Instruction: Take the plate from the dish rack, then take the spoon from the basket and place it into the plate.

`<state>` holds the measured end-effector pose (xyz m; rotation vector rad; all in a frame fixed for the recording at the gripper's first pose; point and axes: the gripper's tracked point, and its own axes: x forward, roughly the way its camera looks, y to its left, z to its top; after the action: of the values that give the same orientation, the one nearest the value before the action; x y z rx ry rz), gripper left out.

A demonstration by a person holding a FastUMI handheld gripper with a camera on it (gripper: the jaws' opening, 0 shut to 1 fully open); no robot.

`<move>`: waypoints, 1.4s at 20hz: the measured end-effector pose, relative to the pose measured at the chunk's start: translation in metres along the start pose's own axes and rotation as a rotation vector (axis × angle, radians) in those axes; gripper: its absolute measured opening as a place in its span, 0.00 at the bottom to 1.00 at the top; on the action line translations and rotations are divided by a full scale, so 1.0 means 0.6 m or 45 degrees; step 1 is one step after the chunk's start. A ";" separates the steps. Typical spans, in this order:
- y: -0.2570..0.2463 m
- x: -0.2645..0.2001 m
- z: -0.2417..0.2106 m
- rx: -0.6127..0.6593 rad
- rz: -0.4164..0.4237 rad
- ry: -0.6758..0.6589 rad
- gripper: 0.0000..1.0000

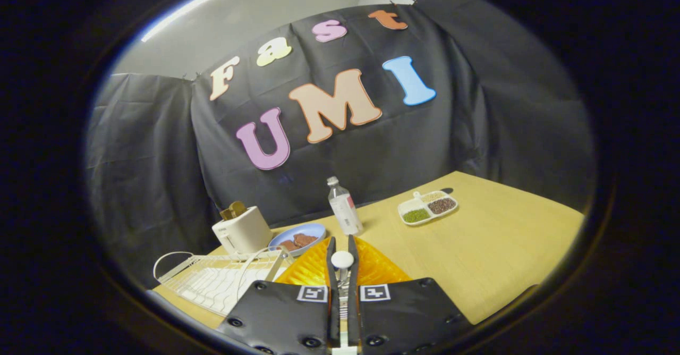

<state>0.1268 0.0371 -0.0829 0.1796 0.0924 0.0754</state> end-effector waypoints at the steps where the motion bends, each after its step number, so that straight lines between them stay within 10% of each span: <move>1: 0.001 -0.009 0.012 -0.006 0.009 -0.011 0.08; 15: 0.008 -0.235 0.068 0.002 0.242 -0.132 0.08; 28: 0.004 -0.220 -0.096 0.125 0.409 0.269 0.08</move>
<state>-0.0102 0.0384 -0.1279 0.2836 0.2776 0.4107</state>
